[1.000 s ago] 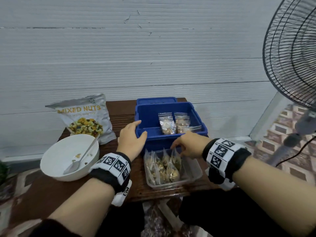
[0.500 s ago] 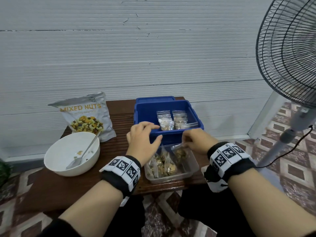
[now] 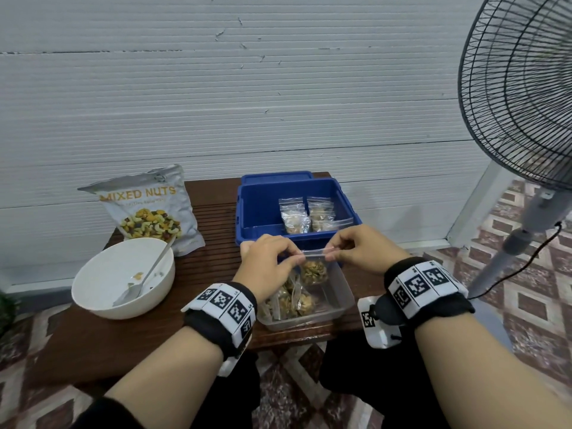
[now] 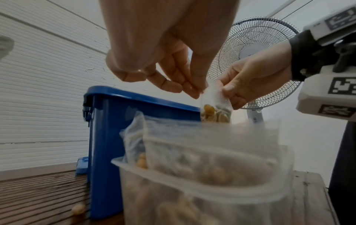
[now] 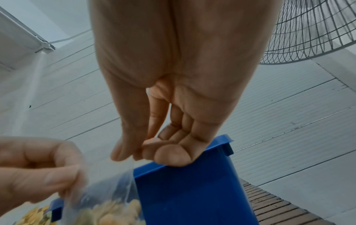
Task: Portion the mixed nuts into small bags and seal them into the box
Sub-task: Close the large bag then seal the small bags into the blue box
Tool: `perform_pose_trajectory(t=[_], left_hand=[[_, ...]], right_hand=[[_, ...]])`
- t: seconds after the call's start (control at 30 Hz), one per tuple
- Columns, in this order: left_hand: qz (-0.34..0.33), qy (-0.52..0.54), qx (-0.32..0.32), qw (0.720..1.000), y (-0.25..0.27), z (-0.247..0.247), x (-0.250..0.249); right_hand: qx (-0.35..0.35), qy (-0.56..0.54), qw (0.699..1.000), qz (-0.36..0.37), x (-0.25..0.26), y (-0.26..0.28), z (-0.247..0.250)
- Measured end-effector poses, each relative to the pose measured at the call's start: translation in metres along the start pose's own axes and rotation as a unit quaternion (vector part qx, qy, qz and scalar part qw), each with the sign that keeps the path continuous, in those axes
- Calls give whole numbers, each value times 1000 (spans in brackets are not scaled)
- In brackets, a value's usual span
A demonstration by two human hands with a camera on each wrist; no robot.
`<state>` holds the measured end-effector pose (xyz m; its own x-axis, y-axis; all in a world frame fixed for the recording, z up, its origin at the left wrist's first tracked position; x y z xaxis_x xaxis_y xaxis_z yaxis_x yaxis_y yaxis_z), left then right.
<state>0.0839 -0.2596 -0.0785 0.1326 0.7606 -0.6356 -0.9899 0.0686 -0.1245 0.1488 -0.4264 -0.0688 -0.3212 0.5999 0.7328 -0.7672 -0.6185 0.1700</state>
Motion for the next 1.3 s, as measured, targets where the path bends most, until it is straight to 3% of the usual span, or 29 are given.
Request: perform_pose_trajectory(t=[0.27,0.63,0.8,1.03,1.3], left_hand=[[9,44,3,999,-1,-3,0],[-15,30,-12,999,-4,-4,-3],[-9,51,11,999,-5,-6,-1],[-30,4,12,999,-5,-6,-5],[-11,46,21,999,-4,-3,0]], right_hand=[[-38,9,999,3,0,-4,2],[-8,19,1000,14,4,-5,-4],[-10,29,999,23,6,-4,-1],[10,36,999,30,11,-5,-5],[17,11,999,33,7,-6,-6]])
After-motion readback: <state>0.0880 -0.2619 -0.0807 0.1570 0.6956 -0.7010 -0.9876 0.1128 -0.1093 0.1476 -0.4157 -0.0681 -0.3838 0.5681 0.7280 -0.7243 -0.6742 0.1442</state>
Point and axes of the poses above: each hand's wrist, its own y-axis away from the middle knuckle, its own z-axis out of the back of the hand, x = y × z, the point moved 5 cm from there along -y, towards the middle knuckle, and after that the axes turned 8 degrees about x, right-handed, at the moved point
